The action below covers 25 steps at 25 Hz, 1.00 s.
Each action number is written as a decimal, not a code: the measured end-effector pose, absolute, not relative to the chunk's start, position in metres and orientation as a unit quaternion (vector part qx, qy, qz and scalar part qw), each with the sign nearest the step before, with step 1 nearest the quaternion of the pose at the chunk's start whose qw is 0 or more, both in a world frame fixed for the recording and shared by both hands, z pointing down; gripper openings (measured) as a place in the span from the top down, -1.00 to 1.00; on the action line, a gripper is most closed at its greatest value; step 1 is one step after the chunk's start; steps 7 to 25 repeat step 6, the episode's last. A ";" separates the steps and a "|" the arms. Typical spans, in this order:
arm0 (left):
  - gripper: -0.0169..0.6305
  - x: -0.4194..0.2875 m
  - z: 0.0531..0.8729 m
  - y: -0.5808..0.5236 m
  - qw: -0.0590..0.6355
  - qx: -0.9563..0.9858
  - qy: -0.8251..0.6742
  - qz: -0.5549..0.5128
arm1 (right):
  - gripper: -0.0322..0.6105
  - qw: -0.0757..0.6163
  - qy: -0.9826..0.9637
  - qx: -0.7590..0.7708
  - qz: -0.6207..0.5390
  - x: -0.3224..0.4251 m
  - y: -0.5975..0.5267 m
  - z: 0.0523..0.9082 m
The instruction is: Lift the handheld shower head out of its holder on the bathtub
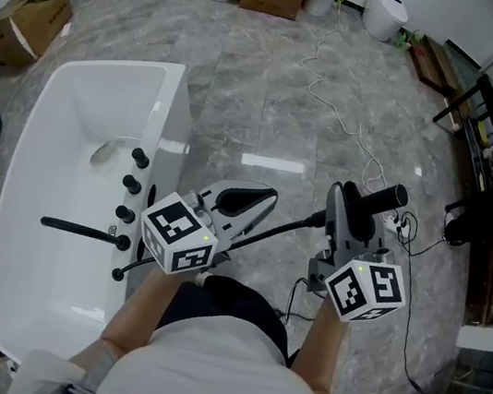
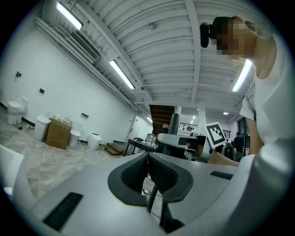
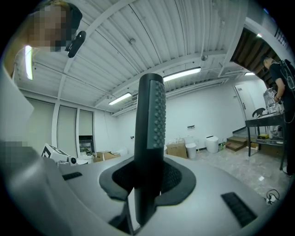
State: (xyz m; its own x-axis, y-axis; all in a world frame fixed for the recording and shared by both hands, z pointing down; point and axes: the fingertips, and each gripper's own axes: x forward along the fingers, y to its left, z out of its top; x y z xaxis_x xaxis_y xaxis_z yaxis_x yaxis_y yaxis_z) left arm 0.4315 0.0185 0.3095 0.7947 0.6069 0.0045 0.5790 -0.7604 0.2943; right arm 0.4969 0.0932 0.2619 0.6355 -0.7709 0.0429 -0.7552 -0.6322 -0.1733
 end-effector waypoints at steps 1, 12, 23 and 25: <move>0.91 0.433 0.310 0.019 0.140 0.937 0.316 0.050 | 0.58 0.070 0.422 -0.902 -0.056 0.498 0.094 0.262; 0.91 0.434 0.312 0.023 0.142 0.937 0.314 0.052 | 0.58 0.072 0.422 -0.902 -0.058 0.499 0.100 0.264; 0.91 0.434 0.312 0.023 0.142 0.937 0.314 0.052 | 0.58 0.072 0.422 -0.902 -0.058 0.499 0.100 0.264; 0.91 0.434 0.312 0.023 0.142 0.937 0.314 0.052 | 0.58 0.072 0.422 -0.902 -0.058 0.499 0.100 0.264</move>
